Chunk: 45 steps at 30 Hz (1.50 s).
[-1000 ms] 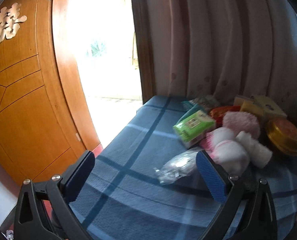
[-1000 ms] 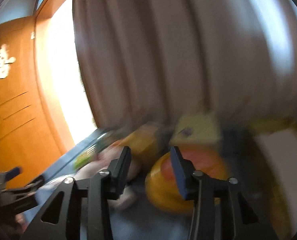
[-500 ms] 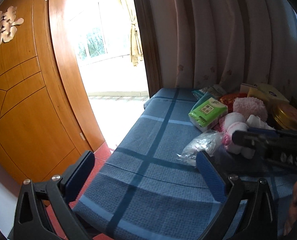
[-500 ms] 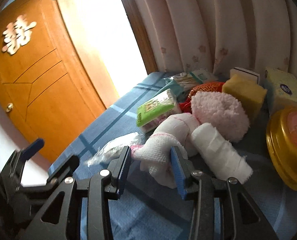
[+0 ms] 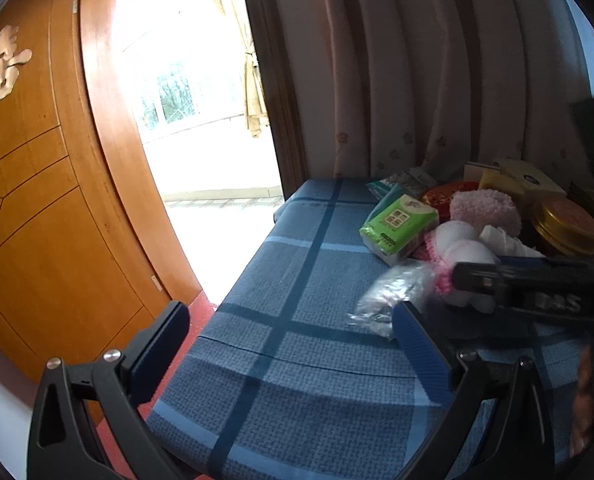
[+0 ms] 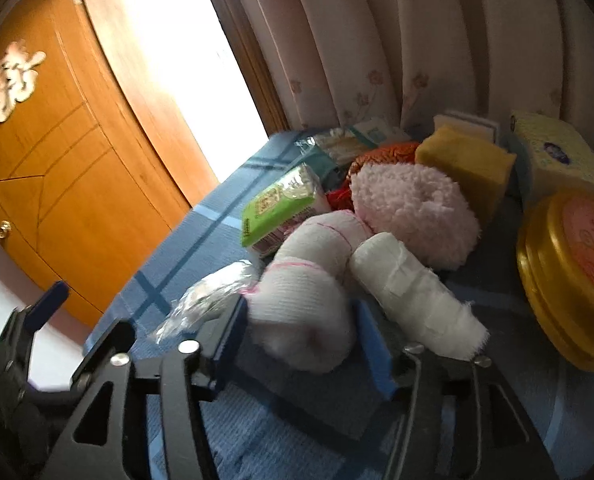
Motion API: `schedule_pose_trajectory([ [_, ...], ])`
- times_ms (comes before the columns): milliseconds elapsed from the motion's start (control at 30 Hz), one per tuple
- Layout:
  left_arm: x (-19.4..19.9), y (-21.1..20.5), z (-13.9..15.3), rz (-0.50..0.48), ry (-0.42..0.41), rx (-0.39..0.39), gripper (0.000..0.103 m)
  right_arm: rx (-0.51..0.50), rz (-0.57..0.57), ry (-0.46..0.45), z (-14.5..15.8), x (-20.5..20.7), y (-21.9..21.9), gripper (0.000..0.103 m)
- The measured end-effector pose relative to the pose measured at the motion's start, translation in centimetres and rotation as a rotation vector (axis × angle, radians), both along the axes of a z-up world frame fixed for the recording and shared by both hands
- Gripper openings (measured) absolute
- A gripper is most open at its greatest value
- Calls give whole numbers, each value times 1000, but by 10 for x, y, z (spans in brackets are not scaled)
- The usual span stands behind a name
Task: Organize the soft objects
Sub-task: 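Grasp the pink-stitched white gauze roll with the right tool while the left tool reaches the plastic bag, then grasp the clear plastic bag with the left tool while the right tool lifts the gauze roll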
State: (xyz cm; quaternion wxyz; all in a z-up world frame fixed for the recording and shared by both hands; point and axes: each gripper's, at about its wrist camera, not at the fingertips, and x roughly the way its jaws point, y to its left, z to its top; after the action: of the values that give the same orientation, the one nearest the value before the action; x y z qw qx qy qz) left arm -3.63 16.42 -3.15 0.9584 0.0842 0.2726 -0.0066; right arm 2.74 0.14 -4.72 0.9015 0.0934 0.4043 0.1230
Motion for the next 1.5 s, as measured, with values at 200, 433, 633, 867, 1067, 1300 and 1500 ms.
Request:
schedule_pose_trajectory([
  [200,-5,-2,2,-23,-6,33,103,19,67,28,-7,12,11,48],
  [433,9,-10,5,-70,30,-51,102,11,86,-180,21,-41,-4,39],
  [633,39,-41,0,-100,90,-24,97,-172,-48,-443,46,-93,-30,39],
  [867,69,-54,-31,-61,263,-28,65,-229,-120,-508,50,-114,-49,39],
  [1067,65,-55,-33,-54,240,-52,40,-209,-118,-548,52,-113,-52,39],
  [1300,34,-53,-19,-42,85,-95,38,-169,-147,-667,58,-139,-59,39],
  [1500,9,-73,0,-111,0,-164,38,-196,-193,-669,56,-163,-77,39],
])
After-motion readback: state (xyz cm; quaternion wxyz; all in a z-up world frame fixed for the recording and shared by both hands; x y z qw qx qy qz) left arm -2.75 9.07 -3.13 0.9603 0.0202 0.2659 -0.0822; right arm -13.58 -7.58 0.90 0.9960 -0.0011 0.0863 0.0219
